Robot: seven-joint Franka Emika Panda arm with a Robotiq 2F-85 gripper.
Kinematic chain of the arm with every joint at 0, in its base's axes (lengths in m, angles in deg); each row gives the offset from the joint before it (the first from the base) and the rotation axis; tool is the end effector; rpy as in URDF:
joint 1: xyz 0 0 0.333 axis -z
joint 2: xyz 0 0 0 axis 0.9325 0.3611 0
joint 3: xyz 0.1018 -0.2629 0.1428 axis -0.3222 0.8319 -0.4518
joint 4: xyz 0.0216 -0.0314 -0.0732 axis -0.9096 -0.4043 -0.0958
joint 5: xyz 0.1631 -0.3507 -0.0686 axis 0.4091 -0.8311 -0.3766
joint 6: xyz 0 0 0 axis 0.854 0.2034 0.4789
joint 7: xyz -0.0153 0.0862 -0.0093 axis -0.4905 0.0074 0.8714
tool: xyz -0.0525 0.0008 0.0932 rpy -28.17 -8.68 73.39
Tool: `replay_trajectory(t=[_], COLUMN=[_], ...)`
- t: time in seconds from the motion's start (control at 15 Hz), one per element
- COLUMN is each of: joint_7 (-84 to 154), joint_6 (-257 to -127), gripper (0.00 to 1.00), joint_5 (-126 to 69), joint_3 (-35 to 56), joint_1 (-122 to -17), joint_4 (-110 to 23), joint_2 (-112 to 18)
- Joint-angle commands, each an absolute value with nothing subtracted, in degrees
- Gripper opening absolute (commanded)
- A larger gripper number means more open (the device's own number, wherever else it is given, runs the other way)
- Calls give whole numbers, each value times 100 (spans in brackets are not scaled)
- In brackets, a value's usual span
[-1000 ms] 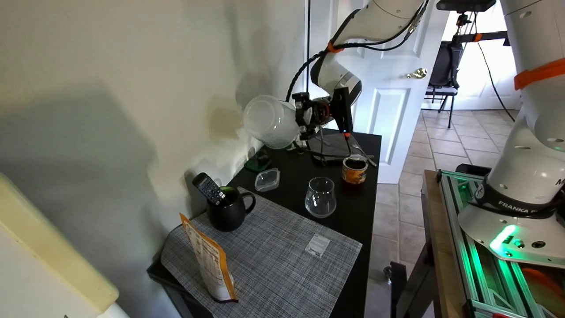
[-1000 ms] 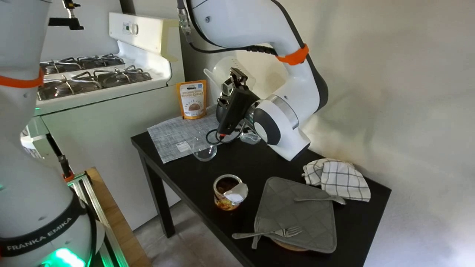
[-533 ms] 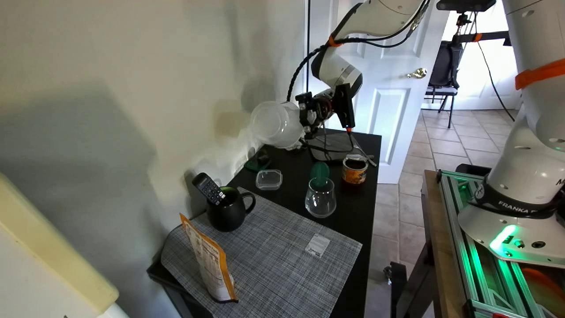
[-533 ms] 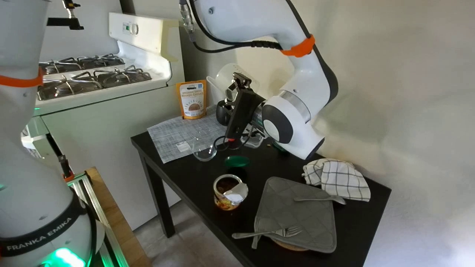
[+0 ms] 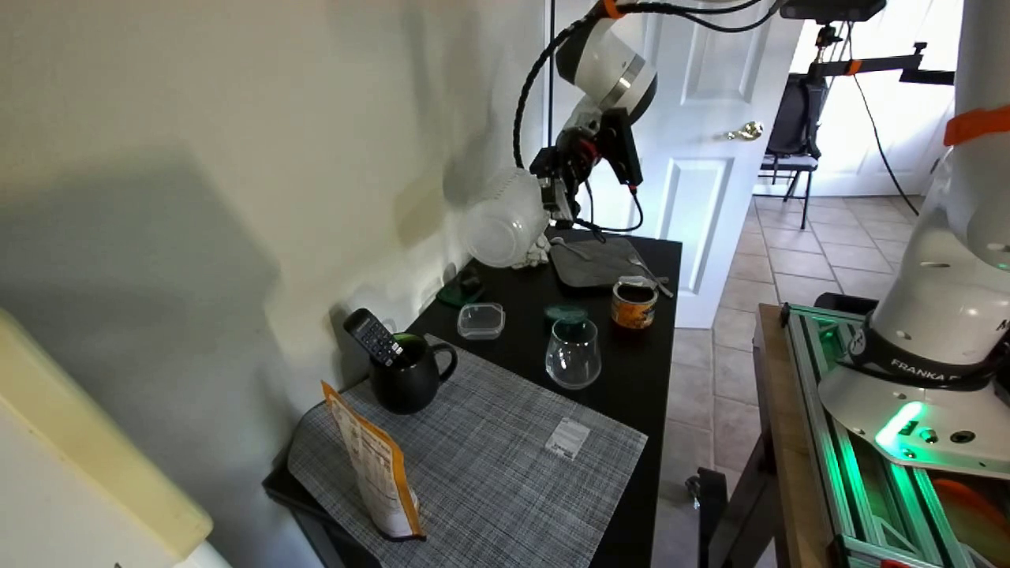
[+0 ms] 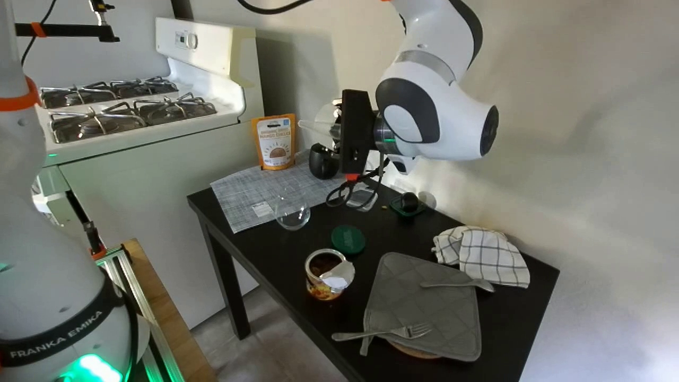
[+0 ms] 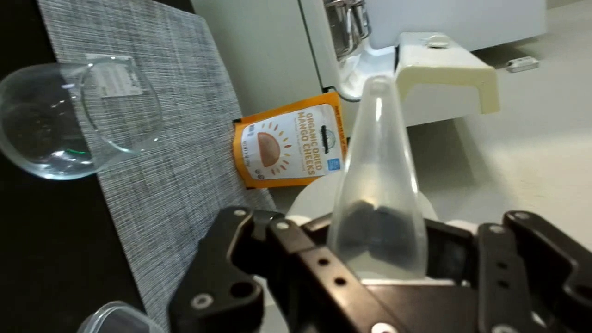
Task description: Pour the bowl and lid out of the clear jug and onto the table.
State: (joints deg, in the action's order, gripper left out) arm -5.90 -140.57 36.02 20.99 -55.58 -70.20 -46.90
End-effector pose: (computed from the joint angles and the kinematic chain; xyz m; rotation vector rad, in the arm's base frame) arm 0.4959 -0.1450 0.3011 -1.8709 0.2764 0.1792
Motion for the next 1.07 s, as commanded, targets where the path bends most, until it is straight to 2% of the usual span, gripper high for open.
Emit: replay_trajectory(t=[0.0, 0.6, 1.0], joint_7=[-41, 1393, 3219], joint_6=[-14928, -17221, -18432], gripper=[0, 0, 0], joint_5=[2854, 974, -723], joint_3=[2103, 1987, 1776], joint_1=[-5692, -5714, -5965], joint_4=[-7397, -7867, -7884], joint_2=[-5335, -5722, -5641])
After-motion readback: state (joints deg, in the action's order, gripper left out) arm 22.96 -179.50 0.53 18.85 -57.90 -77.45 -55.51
